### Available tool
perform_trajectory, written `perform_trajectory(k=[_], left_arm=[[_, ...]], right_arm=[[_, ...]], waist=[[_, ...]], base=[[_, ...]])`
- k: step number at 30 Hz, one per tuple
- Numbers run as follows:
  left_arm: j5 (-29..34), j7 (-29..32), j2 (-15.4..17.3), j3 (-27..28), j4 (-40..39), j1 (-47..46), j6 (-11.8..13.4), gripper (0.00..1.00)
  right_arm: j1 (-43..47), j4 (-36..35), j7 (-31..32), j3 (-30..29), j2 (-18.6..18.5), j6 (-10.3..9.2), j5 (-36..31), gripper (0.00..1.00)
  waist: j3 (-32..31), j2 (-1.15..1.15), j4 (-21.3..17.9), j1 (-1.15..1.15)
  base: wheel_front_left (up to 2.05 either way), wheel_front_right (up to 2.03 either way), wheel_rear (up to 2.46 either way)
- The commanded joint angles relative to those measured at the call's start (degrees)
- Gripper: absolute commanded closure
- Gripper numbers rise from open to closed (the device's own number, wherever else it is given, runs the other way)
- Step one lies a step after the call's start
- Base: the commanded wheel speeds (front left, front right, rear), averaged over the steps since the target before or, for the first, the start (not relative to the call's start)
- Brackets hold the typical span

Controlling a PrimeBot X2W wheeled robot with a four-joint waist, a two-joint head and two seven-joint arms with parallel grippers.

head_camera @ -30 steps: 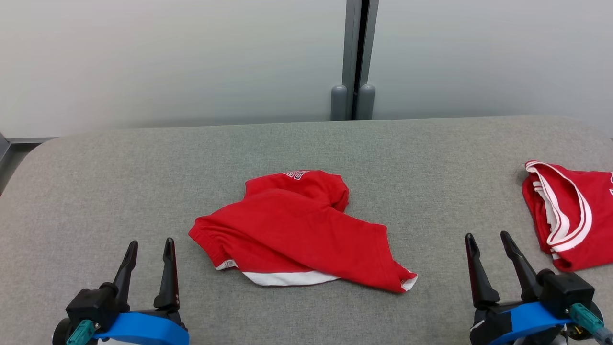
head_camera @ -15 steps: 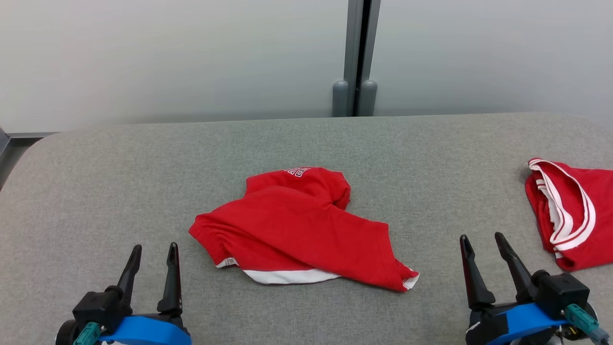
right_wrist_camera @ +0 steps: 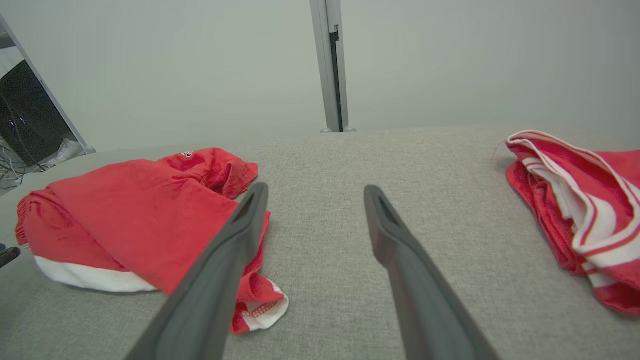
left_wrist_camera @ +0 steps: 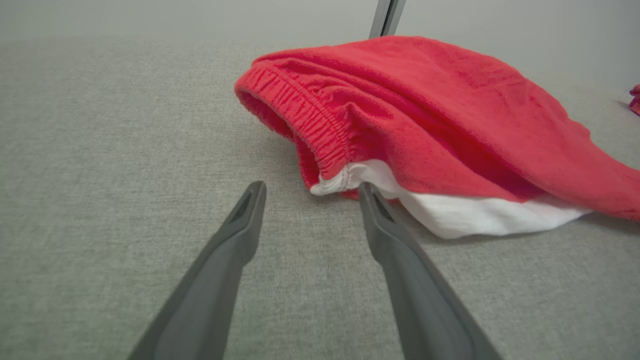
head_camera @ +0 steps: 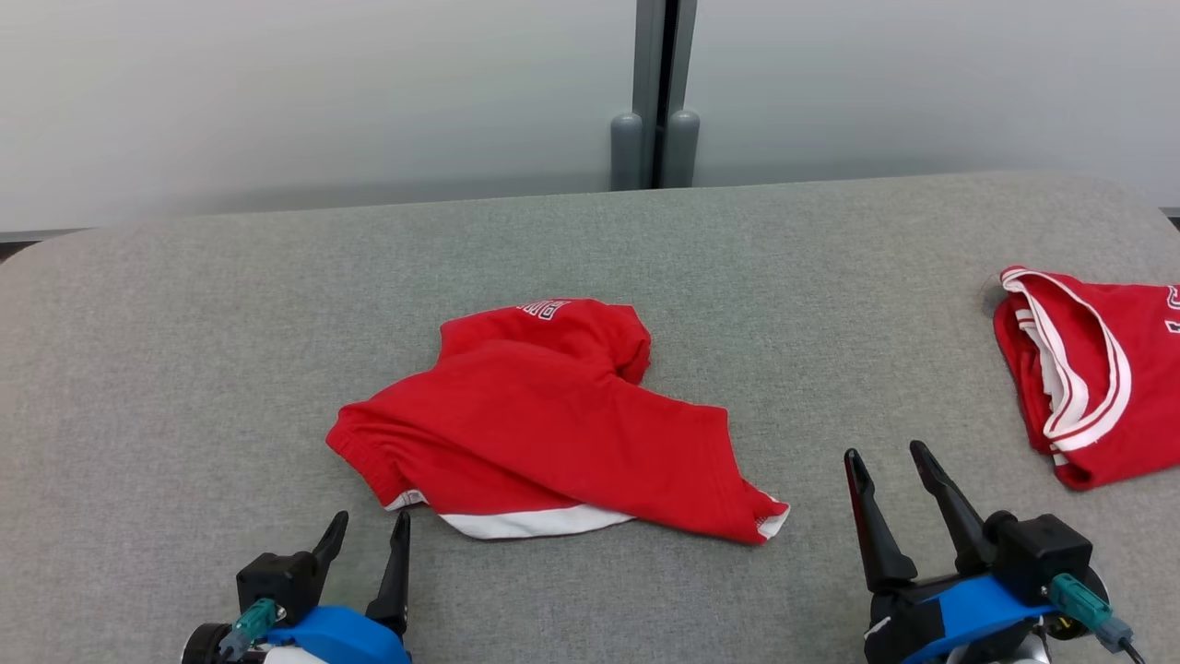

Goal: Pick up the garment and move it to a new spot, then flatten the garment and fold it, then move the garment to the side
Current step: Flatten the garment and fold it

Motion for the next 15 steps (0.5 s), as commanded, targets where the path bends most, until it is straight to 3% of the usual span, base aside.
perform_trajectory(k=[1,12,13,14,15], left_arm=[[-0.72,-0.12,-0.14,-0.53,2.14,-2.07,-0.37,0.00],[-2.14,-0.50,0.00,-0.96,7.27,-6.59,-0.47,0.00],[-2.23,-0.51,0.06,-1.15,7.15,-6.71,-0.48,0.44],[-2.35,-0.51,0.15,-1.75,6.94,-6.84,-0.48,0.82],[-2.66,-0.52,0.24,-2.28,6.77,-6.92,-0.49,1.00]], right_arm=[[-0.93,0.22,-0.42,0.38,-0.13,0.03,0.55,0.00],[-1.69,1.25,-0.03,1.82,-0.12,0.03,0.41,0.00],[-1.70,1.49,0.16,2.12,-0.12,0.03,0.35,0.00],[-1.70,1.73,0.63,2.56,-0.12,0.03,0.43,0.00],[-1.69,2.02,0.96,3.01,-0.12,0.03,0.49,0.00]], waist=[[0.56,0.00,-0.52,0.00],[2.23,0.00,-2.18,0.00],[2.32,0.00,-2.24,0.00],[2.42,0.00,-2.30,0.00],[2.51,0.00,-2.31,0.00]], base=[[0.00,0.00,0.00],[0.00,0.00,0.00],[0.00,0.00,0.00],[0.00,0.00,0.00],[0.00,0.00,0.00]])
